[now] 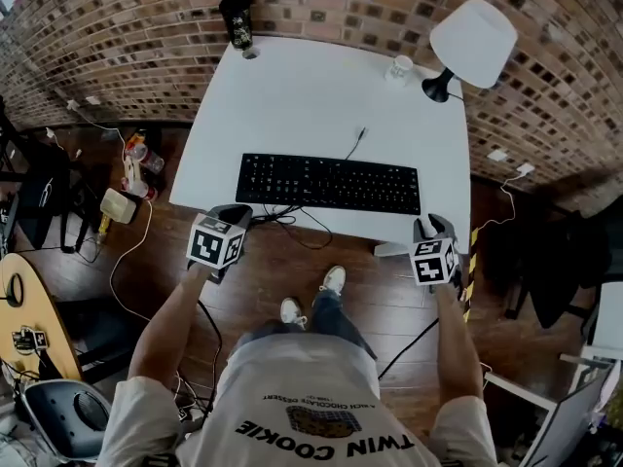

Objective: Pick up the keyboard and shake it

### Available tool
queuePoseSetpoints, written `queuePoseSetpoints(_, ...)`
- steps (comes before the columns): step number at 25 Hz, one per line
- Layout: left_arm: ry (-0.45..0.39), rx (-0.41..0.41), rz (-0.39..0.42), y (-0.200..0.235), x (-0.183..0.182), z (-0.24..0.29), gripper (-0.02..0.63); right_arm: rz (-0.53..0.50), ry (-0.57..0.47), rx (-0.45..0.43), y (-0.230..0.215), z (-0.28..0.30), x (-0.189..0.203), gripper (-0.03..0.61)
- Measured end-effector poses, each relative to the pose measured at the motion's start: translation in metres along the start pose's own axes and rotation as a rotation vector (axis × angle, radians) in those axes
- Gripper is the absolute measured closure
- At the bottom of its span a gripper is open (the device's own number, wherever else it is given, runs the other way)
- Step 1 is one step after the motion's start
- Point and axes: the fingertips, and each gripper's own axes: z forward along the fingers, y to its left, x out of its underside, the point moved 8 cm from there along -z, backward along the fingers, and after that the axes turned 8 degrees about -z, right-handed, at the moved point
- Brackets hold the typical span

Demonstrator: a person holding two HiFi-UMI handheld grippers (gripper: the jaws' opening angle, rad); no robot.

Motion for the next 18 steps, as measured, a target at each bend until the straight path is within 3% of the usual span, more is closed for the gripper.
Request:
queuePoseSetpoints(4,-0.068,0.01,-0.02,-0.01,0.0,-0.01,0.606,0.123,-0.082,-0.009,0.008,-0.029,-0.01,0.472)
queuePoseSetpoints(8,-0.13,0.047,-0.037,-0.033,0.002,-0.02,0.606,0.274,-0.169,-0.131,0.033,-0.056,-0.024,0.472)
queuePoseSetpoints(18,-0.222,0.126,-0.063,-0.101,0.014,-0.048,0.607,0.414,-0.306,-0.333,0.102,-0.114,-0.068,0.472)
